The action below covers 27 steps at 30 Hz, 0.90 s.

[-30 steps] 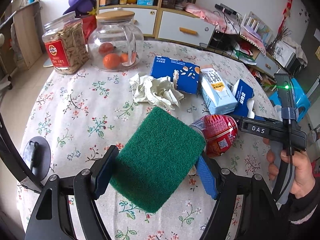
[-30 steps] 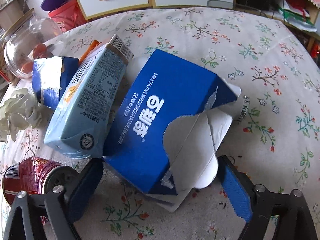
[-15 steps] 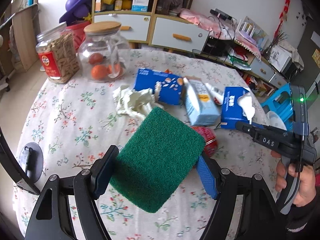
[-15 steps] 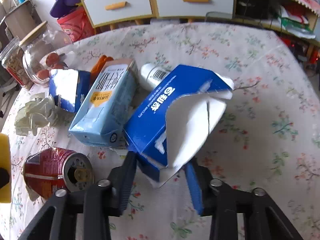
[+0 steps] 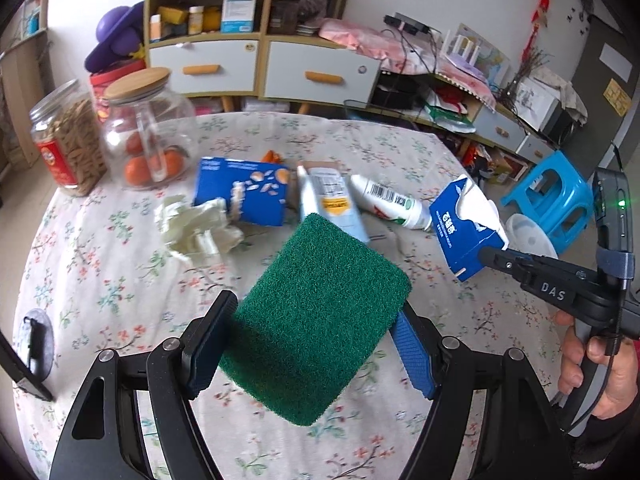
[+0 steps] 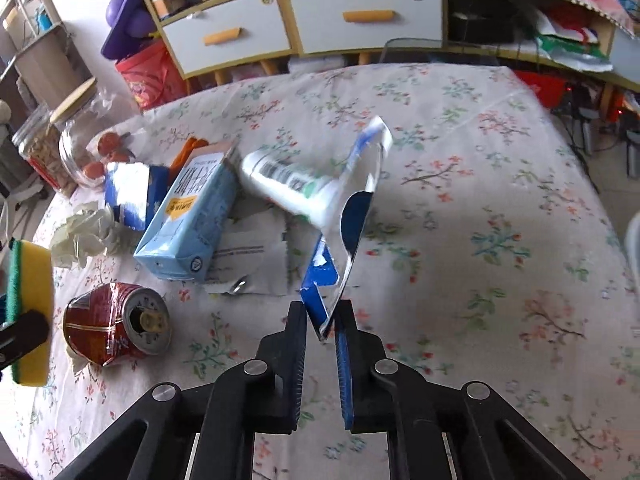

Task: Collect trash
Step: 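Grasp the blue tissue box with the right tool while the left tool holds the sponge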

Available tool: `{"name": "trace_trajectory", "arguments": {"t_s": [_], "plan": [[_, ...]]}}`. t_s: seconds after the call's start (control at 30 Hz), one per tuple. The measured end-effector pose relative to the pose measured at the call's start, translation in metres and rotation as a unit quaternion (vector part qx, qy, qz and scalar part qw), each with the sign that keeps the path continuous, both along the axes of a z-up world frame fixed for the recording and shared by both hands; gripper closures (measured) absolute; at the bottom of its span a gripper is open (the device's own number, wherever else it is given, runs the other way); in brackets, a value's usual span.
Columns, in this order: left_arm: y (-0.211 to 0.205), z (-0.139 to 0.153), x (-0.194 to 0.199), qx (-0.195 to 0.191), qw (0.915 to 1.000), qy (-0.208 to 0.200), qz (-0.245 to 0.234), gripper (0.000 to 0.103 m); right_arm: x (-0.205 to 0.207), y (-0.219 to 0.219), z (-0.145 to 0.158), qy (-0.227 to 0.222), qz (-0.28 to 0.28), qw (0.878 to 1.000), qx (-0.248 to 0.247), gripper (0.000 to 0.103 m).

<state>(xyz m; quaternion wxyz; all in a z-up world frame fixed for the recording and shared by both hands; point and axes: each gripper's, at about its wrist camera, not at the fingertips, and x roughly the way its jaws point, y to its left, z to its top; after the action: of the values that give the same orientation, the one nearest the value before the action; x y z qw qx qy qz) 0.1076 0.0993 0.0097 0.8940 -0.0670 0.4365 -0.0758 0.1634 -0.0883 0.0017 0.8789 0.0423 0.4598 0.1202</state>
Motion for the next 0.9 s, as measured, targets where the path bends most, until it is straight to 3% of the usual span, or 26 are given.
{"name": "trace_trajectory", "arguments": {"t_s": [0.27,0.53,0.9], "plan": [[-0.030,0.003,0.009,-0.009,0.9998,0.000,-0.021,0.025,-0.012,-0.040,0.015,-0.013,-0.025,1.000,0.013,0.092],[-0.060,0.001,0.015,-0.005,0.9991,0.006,-0.042,0.025,-0.028,-0.076,0.026,-0.008,-0.028,0.998,0.062,0.093],[-0.079,-0.006,0.017,-0.002,0.9981,0.017,-0.060,0.025,-0.038,-0.112,0.029,-0.010,-0.057,0.997,0.060,0.093]]}}
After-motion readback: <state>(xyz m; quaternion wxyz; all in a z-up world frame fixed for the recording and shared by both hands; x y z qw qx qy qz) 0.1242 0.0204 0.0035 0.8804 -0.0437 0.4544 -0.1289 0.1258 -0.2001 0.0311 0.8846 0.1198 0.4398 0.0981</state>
